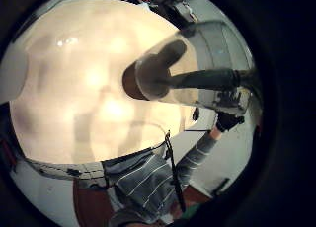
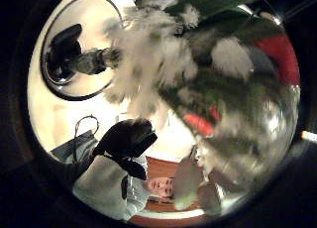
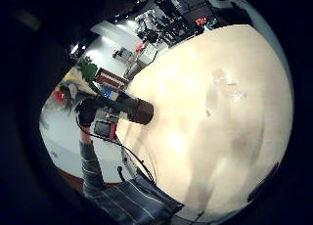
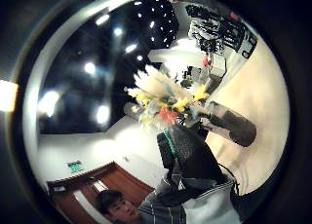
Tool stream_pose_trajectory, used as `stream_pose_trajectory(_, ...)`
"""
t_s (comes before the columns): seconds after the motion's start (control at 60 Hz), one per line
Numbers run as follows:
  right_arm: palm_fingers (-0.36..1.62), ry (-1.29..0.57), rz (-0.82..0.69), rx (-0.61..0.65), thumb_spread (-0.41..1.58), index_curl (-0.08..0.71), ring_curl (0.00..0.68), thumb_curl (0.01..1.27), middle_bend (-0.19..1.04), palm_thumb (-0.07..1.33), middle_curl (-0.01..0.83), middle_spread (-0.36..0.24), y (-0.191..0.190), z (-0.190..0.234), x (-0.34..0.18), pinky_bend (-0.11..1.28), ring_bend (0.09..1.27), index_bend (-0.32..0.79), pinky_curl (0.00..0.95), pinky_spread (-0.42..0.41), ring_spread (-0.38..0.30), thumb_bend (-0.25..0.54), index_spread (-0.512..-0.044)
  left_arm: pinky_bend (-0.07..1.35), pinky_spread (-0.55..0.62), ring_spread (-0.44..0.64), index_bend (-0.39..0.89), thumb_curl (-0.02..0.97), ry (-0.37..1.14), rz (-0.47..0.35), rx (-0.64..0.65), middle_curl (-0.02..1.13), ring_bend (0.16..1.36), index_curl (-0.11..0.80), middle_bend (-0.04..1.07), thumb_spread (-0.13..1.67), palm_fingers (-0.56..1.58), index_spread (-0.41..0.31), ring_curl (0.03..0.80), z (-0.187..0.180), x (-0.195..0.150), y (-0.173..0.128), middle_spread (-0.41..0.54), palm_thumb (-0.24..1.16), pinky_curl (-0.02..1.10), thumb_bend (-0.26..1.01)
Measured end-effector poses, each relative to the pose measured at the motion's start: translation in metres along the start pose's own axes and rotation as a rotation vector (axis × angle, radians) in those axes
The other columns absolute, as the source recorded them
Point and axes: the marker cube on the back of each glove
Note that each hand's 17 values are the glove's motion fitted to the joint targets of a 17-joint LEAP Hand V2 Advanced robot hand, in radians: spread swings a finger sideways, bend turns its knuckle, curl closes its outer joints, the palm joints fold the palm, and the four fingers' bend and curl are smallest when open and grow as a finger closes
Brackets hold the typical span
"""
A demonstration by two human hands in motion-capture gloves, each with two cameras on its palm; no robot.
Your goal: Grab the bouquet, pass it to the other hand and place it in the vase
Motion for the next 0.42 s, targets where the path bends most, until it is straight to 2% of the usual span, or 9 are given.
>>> stream_pose_trajectory(0.033,-0.02,0.084,-0.012,0.032,1.05,0.159,0.287,0.34,0.17,0.48,0.281,-0.066,-0.001,-0.004,0.006,0.66,0.52,0.13,0.352,0.284,0.103,-0.022,-0.461,0.27,0.46,0.44,0.0,0.414,-0.019,-0.06,0.076,0.24,0.43,0.189,0.13,0.75,-0.39,0.069,0.256,-0.002,-0.003,0.0,0.415,0.25,0.3,-0.04)
stream_pose_trajectory(0.083,-0.01,0.202,0.025,0.079,1.05,0.163,0.287,0.34,0.18,0.49,0.282,-0.065,-0.007,-0.012,0.02,0.66,0.52,0.13,0.352,0.284,0.103,-0.022,-0.46,0.26,0.49,0.48,0.01,0.406,0.003,-0.166,0.015,0.23,0.42,0.158,0.12,0.75,-0.39,0.075,0.249,-0.001,-0.007,0.015,0.444,0.25,0.29,-0.04)
stream_pose_trajectory(0.133,-0.01,0.327,0.04,0.119,1.05,0.168,0.286,0.34,0.18,0.49,0.281,-0.065,-0.017,-0.021,0.039,0.65,0.52,0.14,0.351,0.285,0.103,-0.021,-0.458,0.25,0.51,0.51,0.01,0.399,-0.015,-0.16,0.059,0.21,0.41,0.132,0.12,0.74,-0.38,0.081,0.244,-0.007,-0.01,0.015,0.467,0.25,0.29,-0.04)
stream_pose_trajectory(0.183,0.0,0.131,-0.046,0.045,1.05,0.173,0.286,0.34,0.18,0.5,0.282,-0.065,-0.028,-0.011,0.038,0.65,0.52,0.14,0.35,0.285,0.103,-0.021,-0.455,0.24,0.53,0.53,0.02,0.392,-0.096,-0.161,0.266,0.19,0.41,0.109,0.12,0.74,-0.37,0.085,0.24,-0.024,-0.021,-0.006,0.485,0.25,0.29,-0.04)
stream_pose_trajectory(0.233,0.0,0.048,-0.121,0.02,1.05,0.176,0.286,0.34,0.18,0.5,0.282,-0.065,-0.022,-0.006,0.022,0.65,0.52,0.14,0.349,0.286,0.103,-0.023,-0.453,0.23,0.54,0.55,0.02,0.387,-0.13,-0.221,0.357,0.18,0.4,0.09,0.12,0.74,-0.37,0.087,0.236,-0.033,-0.03,-0.014,0.496,0.25,0.29,-0.04)
stream_pose_trajectory(0.3,0.01,0.142,0.071,0.07,1.05,0.184,0.284,0.34,0.18,0.51,0.283,-0.064,-0.019,-0.01,0.034,0.64,0.52,0.14,0.347,0.287,0.103,-0.024,-0.451,0.23,0.56,0.56,0.02,0.38,-0.044,-0.125,0.243,0.17,0.39,0.067,0.12,0.73,-0.36,0.089,0.233,-0.026,-0.021,-0.005,0.506,0.26,0.29,-0.04)
stream_pose_trajectory(0.333,0.01,0.239,0.183,0.12,1.05,0.185,0.285,0.34,0.18,0.51,0.285,-0.064,-0.024,-0.015,0.052,0.64,0.52,0.14,0.346,0.287,0.096,-0.024,-0.45,0.23,0.56,0.57,0.02,0.377,-0.018,-0.11,0.198,0.16,0.39,0.057,0.12,0.73,-0.36,0.09,0.231,-0.024,-0.021,-0.001,0.51,0.26,0.29,-0.04)
stream_pose_trajectory(0.367,0.01,0.362,0.276,0.182,1.05,0.188,0.286,0.34,0.18,0.51,0.285,-0.064,-0.024,-0.021,0.061,0.64,0.52,0.14,0.345,0.287,0.094,-0.025,-0.45,0.22,0.56,0.57,0.03,0.375,-0.057,-0.144,0.274,0.15,0.38,0.048,0.12,0.73,-0.36,0.09,0.229,-0.03,-0.03,-0.01,0.512,0.26,0.29,-0.04)
stream_pose_trajectory(0.417,0.01,0.433,0.295,0.212,1.06,0.189,0.287,0.34,0.18,0.51,0.286,-0.064,-0.021,-0.024,0.063,0.64,0.53,0.14,0.345,0.288,0.092,-0.022,-0.449,0.22,0.56,0.58,0.03,0.371,-0.131,-0.146,0.433,0.14,0.38,0.037,0.12,0.73,-0.35,0.091,0.228,-0.041,-0.043,-0.027,0.515,0.26,0.29,-0.04)
